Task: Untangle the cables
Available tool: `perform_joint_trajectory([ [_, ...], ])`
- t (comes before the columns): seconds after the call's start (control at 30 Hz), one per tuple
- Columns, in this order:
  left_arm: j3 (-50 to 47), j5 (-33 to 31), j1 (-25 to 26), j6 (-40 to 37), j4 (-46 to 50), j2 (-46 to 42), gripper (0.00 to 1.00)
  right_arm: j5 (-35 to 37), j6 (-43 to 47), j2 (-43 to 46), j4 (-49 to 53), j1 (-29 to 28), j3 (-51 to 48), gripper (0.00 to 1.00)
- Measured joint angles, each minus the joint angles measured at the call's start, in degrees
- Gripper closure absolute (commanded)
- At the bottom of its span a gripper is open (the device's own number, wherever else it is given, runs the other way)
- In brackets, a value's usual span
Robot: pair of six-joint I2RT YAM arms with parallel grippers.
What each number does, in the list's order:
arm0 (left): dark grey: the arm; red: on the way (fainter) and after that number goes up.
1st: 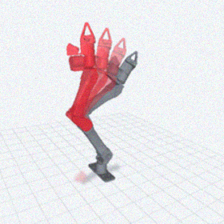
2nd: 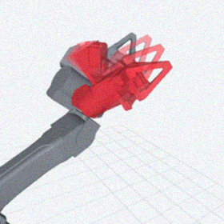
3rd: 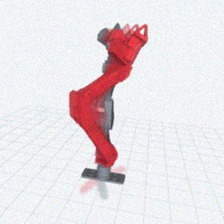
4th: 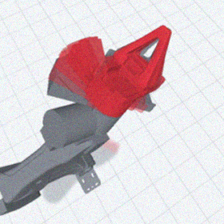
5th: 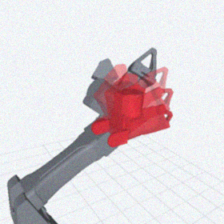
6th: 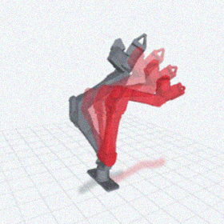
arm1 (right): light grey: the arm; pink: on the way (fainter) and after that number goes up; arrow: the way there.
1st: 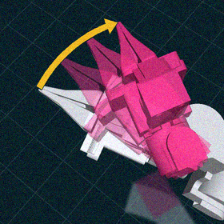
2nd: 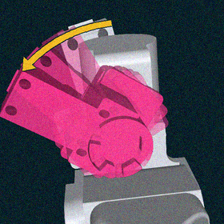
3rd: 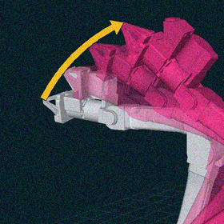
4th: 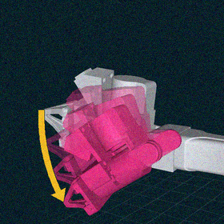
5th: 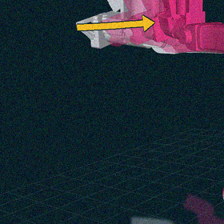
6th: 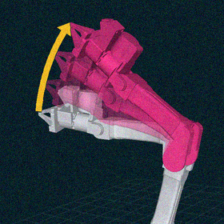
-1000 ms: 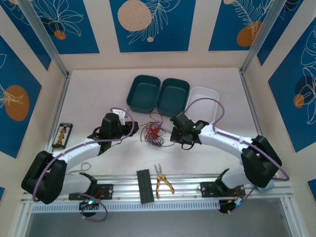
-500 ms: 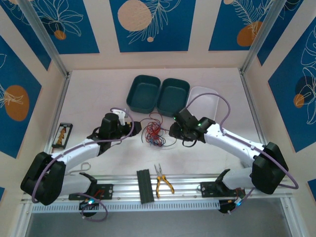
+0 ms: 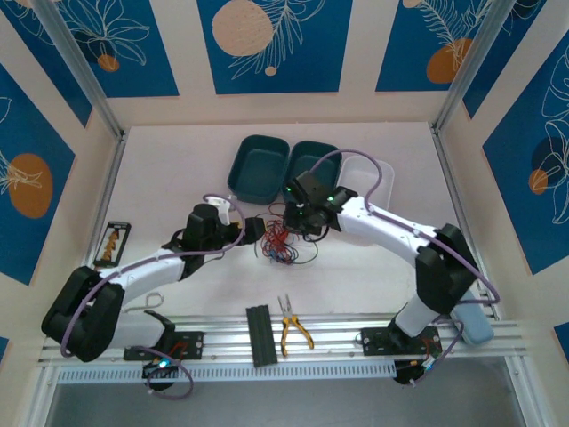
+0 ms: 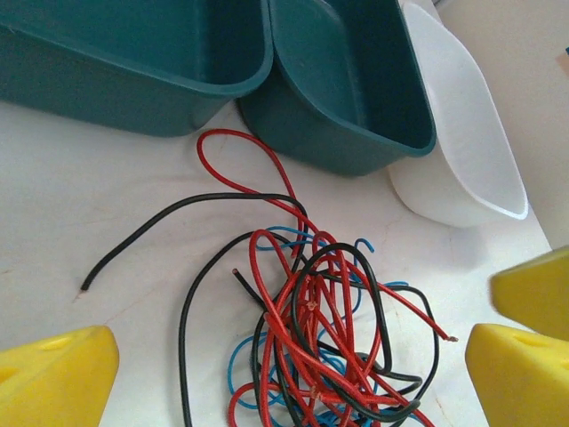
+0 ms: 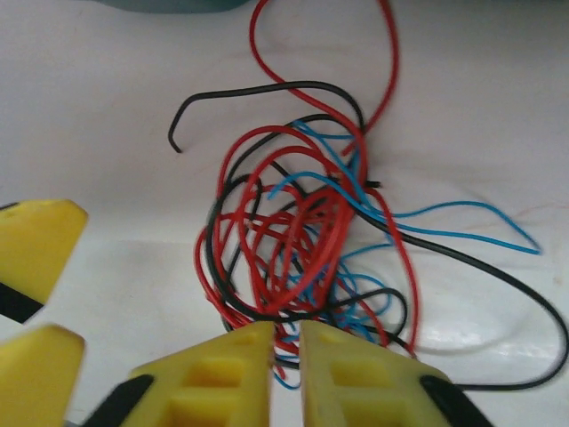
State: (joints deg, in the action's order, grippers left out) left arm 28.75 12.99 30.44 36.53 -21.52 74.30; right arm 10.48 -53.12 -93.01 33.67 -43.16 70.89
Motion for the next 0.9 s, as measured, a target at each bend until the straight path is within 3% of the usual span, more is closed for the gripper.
perform_joint_trajectory([
  [0.5,-1.6,-4.3,0.5,2.4,1.2,0.1,0.00,-6.7,1.0,-11.1,-0.2,1.2,7.2,0.88],
  [0.73,-1.6,-4.8,0.5,2.4,1.9,0.1,0.00,-7.6,1.7,-13.6,-0.1,1.2,8.8,0.77],
  [0.9,-1.6,-5.2,0.5,2.4,2.4,0.2,0.00,-7.6,2.0,-13.9,0.2,1.4,9.2,0.77],
])
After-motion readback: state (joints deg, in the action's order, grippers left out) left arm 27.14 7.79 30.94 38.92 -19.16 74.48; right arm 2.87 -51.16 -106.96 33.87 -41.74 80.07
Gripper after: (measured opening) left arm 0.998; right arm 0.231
